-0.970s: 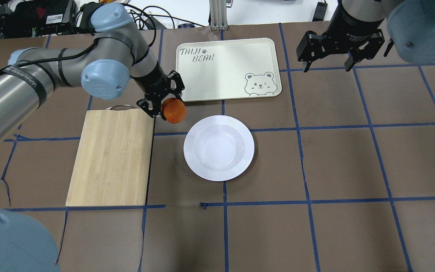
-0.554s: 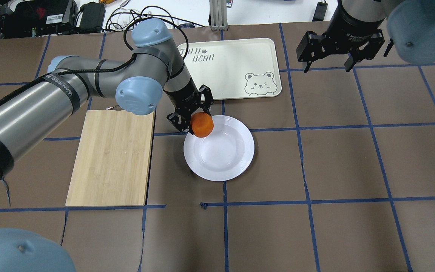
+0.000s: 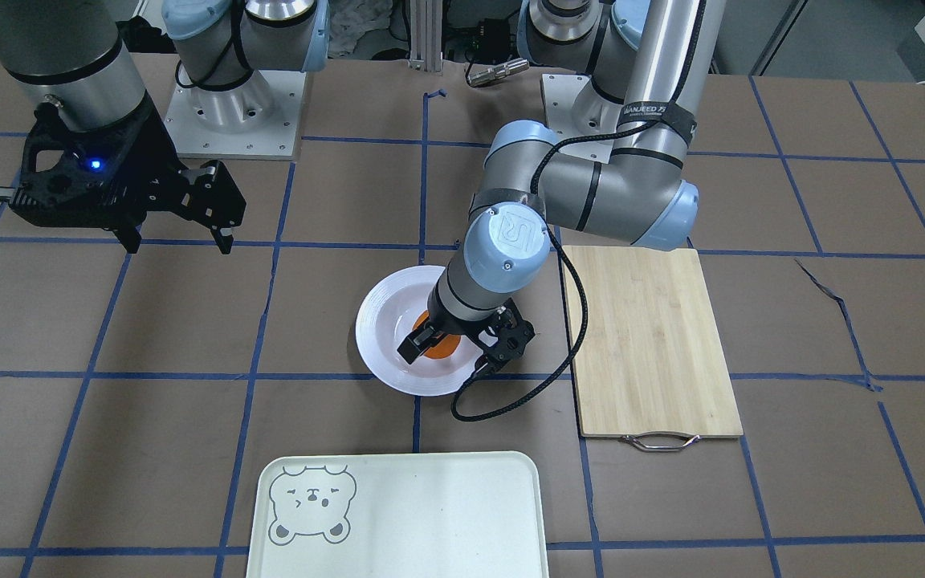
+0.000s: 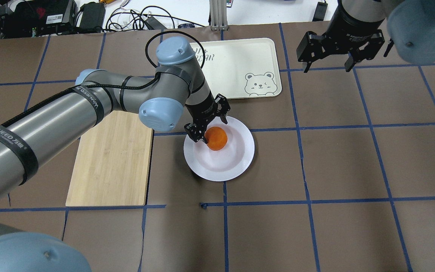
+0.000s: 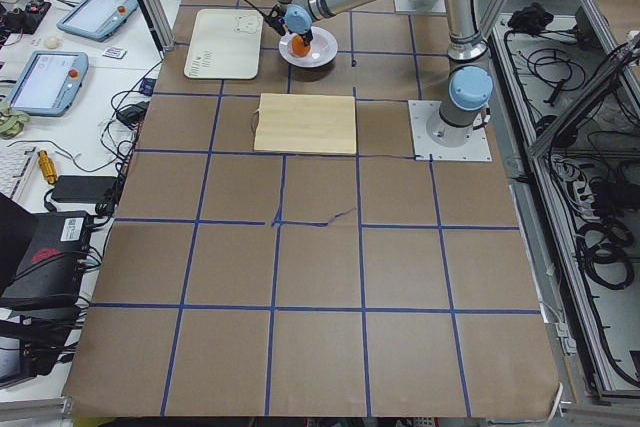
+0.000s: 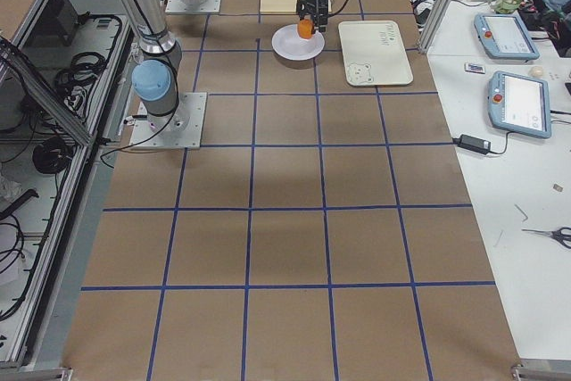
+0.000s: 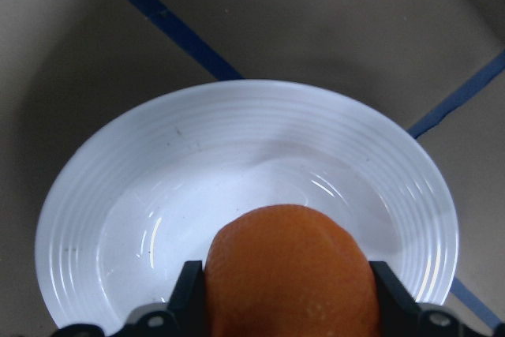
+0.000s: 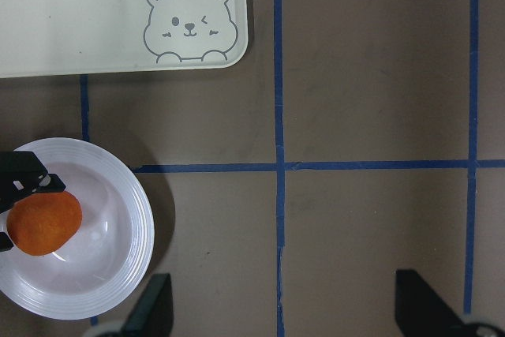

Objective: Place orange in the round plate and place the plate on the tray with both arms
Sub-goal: 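Carry the orange with the left gripper and release it onto the white plate, then raise the left gripper away while the right gripper reaches to the plate rim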

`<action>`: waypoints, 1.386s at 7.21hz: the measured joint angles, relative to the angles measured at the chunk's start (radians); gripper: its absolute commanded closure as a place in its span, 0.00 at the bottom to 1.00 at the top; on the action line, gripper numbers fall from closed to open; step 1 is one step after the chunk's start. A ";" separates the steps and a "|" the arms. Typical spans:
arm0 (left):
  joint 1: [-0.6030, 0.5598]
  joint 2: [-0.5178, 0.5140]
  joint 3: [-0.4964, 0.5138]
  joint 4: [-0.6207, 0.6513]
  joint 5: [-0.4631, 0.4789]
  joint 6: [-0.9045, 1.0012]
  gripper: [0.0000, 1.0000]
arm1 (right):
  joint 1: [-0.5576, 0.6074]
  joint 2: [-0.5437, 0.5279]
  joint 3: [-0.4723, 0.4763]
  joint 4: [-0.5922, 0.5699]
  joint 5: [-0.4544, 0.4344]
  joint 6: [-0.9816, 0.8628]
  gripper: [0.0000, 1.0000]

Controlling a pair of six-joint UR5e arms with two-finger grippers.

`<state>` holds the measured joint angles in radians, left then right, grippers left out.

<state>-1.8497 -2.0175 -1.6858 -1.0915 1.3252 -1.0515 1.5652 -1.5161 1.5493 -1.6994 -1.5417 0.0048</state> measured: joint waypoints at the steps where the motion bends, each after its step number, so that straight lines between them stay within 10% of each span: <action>1: 0.006 0.013 0.009 0.003 0.017 0.035 0.00 | -0.001 0.001 0.000 -0.003 0.000 -0.001 0.00; 6: 0.225 0.094 0.175 -0.112 0.143 0.726 0.00 | -0.036 0.111 0.074 -0.080 0.168 0.021 0.00; 10: 0.349 0.156 0.185 -0.216 0.259 0.771 0.00 | 0.043 0.207 0.412 -0.592 0.296 0.172 0.00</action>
<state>-1.5005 -1.8620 -1.5008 -1.3077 1.5846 -0.2800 1.6079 -1.3093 1.9608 -2.2909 -1.2454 0.1765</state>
